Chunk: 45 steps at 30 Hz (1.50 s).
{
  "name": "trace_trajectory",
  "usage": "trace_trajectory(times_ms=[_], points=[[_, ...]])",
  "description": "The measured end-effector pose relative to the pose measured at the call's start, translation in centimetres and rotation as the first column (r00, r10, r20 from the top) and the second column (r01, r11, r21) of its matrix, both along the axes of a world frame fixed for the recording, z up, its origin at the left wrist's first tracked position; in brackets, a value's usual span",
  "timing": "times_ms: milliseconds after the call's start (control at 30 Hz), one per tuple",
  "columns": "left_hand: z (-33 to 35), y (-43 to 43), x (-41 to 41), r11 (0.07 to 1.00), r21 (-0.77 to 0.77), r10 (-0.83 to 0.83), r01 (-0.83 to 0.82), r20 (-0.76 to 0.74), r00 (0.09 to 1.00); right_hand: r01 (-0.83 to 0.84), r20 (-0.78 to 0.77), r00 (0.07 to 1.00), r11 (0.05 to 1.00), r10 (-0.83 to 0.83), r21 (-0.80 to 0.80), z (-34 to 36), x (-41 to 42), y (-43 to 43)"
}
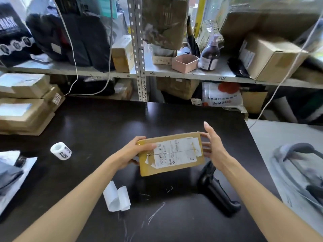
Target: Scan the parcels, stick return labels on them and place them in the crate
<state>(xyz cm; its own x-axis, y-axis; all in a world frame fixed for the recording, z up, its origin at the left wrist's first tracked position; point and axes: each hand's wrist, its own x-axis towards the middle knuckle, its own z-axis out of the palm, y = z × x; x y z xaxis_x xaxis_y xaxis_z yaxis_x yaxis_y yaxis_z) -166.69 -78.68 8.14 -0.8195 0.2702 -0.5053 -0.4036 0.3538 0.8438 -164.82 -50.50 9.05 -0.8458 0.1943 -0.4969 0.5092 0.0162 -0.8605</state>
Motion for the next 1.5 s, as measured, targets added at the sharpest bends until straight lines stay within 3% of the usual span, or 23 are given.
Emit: trace_trajectory(times_ms=[67,133,233,300,367,467,567,733,833,933,1000,1100,1200,1267,1333,1433,1500], points=[[-0.3,0.3,0.1,0.999,-0.017,-0.041,0.042,0.034,0.999,-0.124,-0.102,0.987,0.992,0.120,-0.029,0.5,0.1,-0.4],[-0.2,0.3,-0.2,0.997,-0.009,-0.079,0.079,0.020,0.997,-0.292,-0.143,0.940,0.947,0.309,0.131,0.3,0.2,-0.1],[0.2,0.4,-1.5,0.985,0.126,0.124,-0.118,-0.046,0.991,-0.388,-0.144,0.871,0.836,0.470,0.387,-0.6,1.3,0.2],[0.8,0.3,-1.9,0.885,0.333,0.377,-0.326,-0.100,0.921,-0.292,-0.240,0.897,0.905,0.372,0.310,-1.3,2.6,-0.1],[1.0,0.4,-1.3,0.803,0.421,0.526,-0.422,-0.166,0.834,-0.111,-0.299,0.946,0.991,0.129,0.078,-2.2,3.9,-1.4],[-0.9,2.1,1.9,0.862,0.340,0.437,-0.375,-0.127,0.890,0.126,-0.200,0.965,0.970,-0.168,-0.206,-3.8,5.7,-4.5],[-3.1,4.3,4.2,0.900,0.339,0.305,-0.275,-0.036,0.952,0.194,-0.125,0.964,0.944,-0.233,-0.265,-5.0,7.1,-7.2],[-4.8,4.9,4.7,0.867,0.363,0.357,-0.342,0.027,0.934,0.192,-0.089,0.974,0.967,-0.209,-0.166,-5.9,7.7,-7.3],[-4.9,4.8,4.9,0.873,0.354,0.348,-0.336,0.032,0.937,0.106,-0.054,0.992,0.989,-0.112,-0.103,-5.7,7.9,-7.1],[-4.9,4.5,5.4,0.874,0.347,0.338,-0.339,0.064,0.939,0.009,-0.035,0.999,0.996,-0.006,0.089,-5.0,8.2,-5.8],[-5.1,4.3,6.1,0.872,0.353,0.327,-0.341,0.099,0.940,0.135,-0.171,0.982,0.939,-0.084,0.317,-5.0,8.7,-3.8],[-5.9,4.2,7.7,0.885,0.330,0.303,-0.329,0.131,0.944,0.299,-0.328,0.938,0.745,-0.114,0.596,-5.8,9.9,-0.5],[-6.7,4.7,9.6,0.893,0.313,0.285,-0.324,0.164,0.944,0.087,-0.110,0.994,0.634,-0.003,0.768,-7.7,10.9,1.4],[-7.3,5.0,10.7,0.895,0.318,0.269,-0.314,0.177,0.947,-0.091,0.054,0.995,0.570,0.081,0.817,-8.9,11.3,1.6],[-7.7,5.1,11.6,0.894,0.328,0.256,-0.304,0.182,0.949,-0.157,0.101,0.986,0.538,0.132,0.828,-9.8,11.2,1.8],[-8.0,5.2,12.3,0.898,0.327,0.250,-0.296,0.175,0.952,-0.140,0.049,0.985,0.596,0.167,0.791,-9.9,10.1,1.9],[-7.8,5.1,12.5,0.899,0.315,0.260,-0.305,0.176,0.949,-0.089,-0.004,0.991,0.686,0.133,0.723,-9.1,9.8,1.8]])
